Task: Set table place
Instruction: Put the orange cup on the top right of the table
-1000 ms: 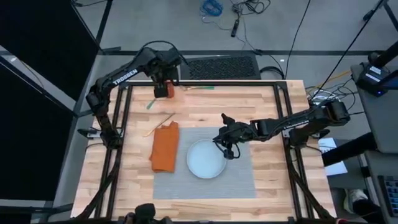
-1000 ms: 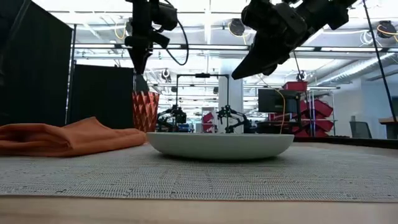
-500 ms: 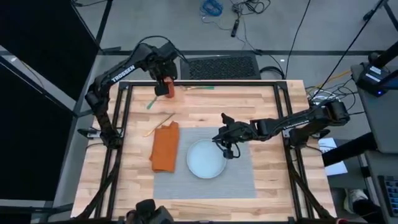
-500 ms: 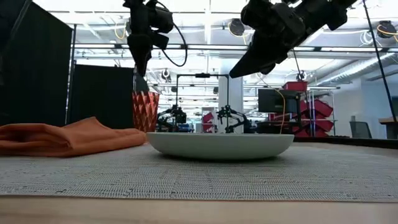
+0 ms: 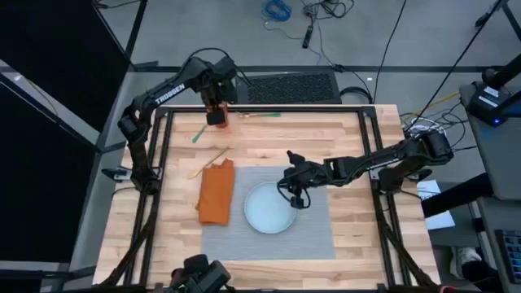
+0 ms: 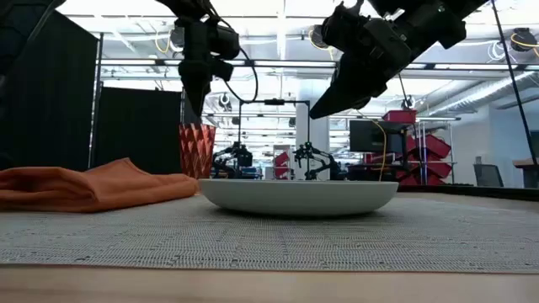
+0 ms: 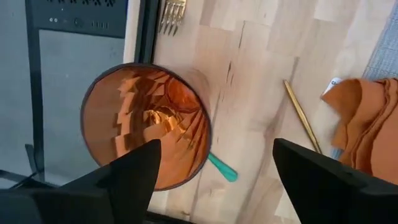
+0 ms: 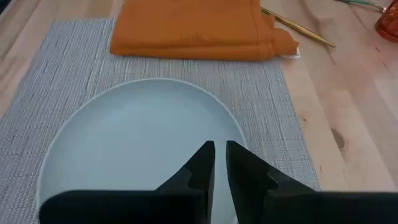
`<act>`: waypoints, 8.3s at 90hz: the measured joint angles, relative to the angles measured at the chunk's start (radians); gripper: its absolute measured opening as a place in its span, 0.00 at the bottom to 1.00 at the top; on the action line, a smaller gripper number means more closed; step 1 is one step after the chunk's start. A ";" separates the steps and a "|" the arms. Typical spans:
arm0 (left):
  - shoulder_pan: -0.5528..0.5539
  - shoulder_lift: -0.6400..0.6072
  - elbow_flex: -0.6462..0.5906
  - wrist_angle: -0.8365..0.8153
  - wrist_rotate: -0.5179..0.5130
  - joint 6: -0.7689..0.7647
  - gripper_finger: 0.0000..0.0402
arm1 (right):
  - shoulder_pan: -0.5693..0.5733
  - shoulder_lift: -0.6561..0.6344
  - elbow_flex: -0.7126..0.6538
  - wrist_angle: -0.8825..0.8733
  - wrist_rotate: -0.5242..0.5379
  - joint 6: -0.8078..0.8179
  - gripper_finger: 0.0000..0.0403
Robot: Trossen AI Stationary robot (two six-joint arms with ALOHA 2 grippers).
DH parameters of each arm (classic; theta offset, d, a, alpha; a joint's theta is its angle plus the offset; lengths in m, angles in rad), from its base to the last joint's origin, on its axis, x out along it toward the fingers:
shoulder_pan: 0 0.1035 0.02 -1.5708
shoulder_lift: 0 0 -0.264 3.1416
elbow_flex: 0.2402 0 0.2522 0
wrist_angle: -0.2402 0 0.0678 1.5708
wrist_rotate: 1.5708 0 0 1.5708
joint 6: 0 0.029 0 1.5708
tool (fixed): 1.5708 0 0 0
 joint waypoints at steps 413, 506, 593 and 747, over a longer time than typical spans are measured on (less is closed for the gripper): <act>-0.377 0.355 0.396 -0.023 0.105 0.025 0.00 | 0.273 0.201 0.000 0.217 -0.004 0.251 0.07; -0.446 0.344 0.404 0.028 -0.014 0.079 0.26 | 0.273 0.200 0.000 0.216 -0.004 0.216 0.07; -0.537 0.019 0.419 -0.146 -0.140 -0.340 0.26 | 0.051 -0.280 0.149 -0.398 -0.004 0.137 0.07; -0.972 -0.481 -0.703 0.016 -0.222 -0.964 0.26 | -0.402 0.492 1.268 -1.301 -0.220 -0.390 0.55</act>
